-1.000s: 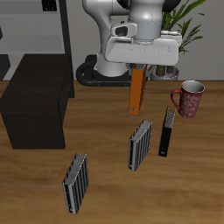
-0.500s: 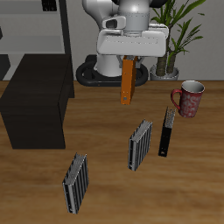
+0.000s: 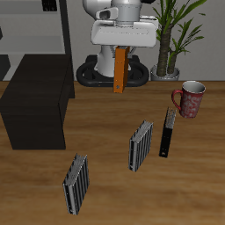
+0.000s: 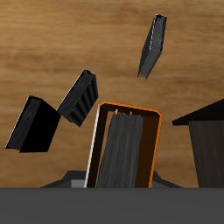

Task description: Place the orange book in the top region of the shelf

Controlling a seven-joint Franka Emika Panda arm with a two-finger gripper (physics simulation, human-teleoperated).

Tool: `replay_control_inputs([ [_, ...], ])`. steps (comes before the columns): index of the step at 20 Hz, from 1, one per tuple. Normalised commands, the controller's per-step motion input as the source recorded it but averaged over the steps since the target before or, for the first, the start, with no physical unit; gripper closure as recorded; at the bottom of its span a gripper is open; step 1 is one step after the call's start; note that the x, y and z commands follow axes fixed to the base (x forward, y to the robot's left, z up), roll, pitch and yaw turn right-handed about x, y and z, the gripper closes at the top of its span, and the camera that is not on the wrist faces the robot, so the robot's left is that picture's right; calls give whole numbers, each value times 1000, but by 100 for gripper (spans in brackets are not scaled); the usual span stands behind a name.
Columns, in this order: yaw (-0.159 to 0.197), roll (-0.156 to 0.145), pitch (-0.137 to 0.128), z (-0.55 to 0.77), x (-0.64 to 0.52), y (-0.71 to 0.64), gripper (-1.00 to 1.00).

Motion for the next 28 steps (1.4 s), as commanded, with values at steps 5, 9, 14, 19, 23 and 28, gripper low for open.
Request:
replay_control_inputs([
  [5, 5, -20, -34, 47, -247, -131, 100],
  [9, 19, 7, -4, -185, -204, 18, 100],
  [14, 33, -16, 12, -231, -79, 45, 100],
  [19, 43, -1, 5, -299, -47, 59, 100],
  [23, 61, -79, 15, -292, 54, -44, 100],
  [28, 77, -194, 31, -346, 78, 27, 100],
])
